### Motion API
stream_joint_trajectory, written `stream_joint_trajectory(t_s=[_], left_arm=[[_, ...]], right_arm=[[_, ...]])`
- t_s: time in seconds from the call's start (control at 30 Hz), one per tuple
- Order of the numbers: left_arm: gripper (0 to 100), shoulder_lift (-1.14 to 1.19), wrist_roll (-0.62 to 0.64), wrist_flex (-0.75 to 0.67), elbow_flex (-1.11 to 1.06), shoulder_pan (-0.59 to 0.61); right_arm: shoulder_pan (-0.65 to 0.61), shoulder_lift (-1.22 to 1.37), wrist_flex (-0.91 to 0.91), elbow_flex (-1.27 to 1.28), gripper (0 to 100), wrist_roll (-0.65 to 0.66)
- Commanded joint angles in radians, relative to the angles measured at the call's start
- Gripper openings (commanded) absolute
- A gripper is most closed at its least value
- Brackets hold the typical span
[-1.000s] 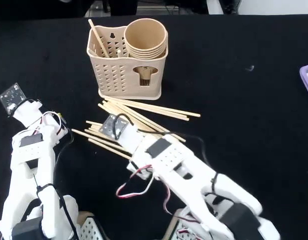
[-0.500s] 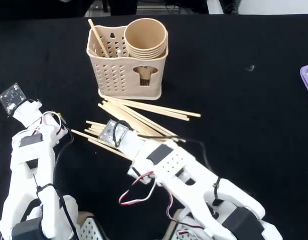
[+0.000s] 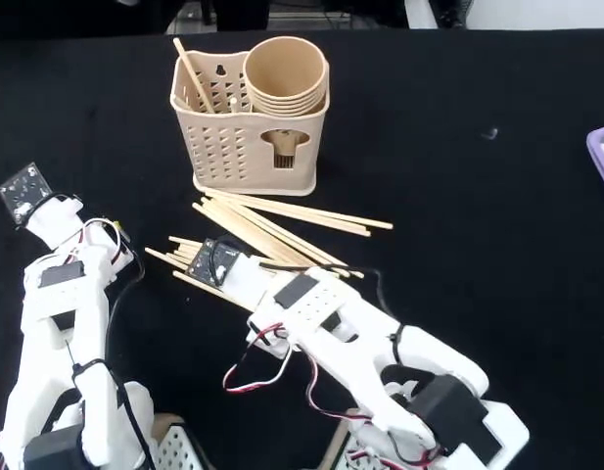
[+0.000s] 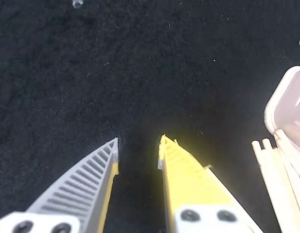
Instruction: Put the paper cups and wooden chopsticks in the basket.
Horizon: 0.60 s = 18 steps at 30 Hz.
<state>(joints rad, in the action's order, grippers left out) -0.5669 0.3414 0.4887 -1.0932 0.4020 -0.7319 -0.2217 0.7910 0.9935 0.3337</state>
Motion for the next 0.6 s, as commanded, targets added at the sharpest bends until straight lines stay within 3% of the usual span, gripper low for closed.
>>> stream_joint_trajectory(t_s=[0.0,0.07,0.17,0.37,0.57], left_arm=[[14,-0.018,0.011,-0.018,0.016,0.002],[14,-0.018,0.011,-0.018,0.016,0.002],[14,-0.018,0.011,-0.018,0.016,0.002],[14,-0.018,0.011,-0.018,0.016,0.002],[14,-0.018,0.011,-0.018,0.016,0.001]], right_arm=[[-0.014,0.010,0.005,-0.031,16.2,0.003],[-0.014,0.010,0.005,-0.028,14.9,0.006],[-0.011,0.010,0.002,-0.031,0.7,0.008],[-0.008,-0.031,0.008,-0.025,1.0,0.008],[-0.006,-0.314,0.164,-0.004,1.0,0.009]])
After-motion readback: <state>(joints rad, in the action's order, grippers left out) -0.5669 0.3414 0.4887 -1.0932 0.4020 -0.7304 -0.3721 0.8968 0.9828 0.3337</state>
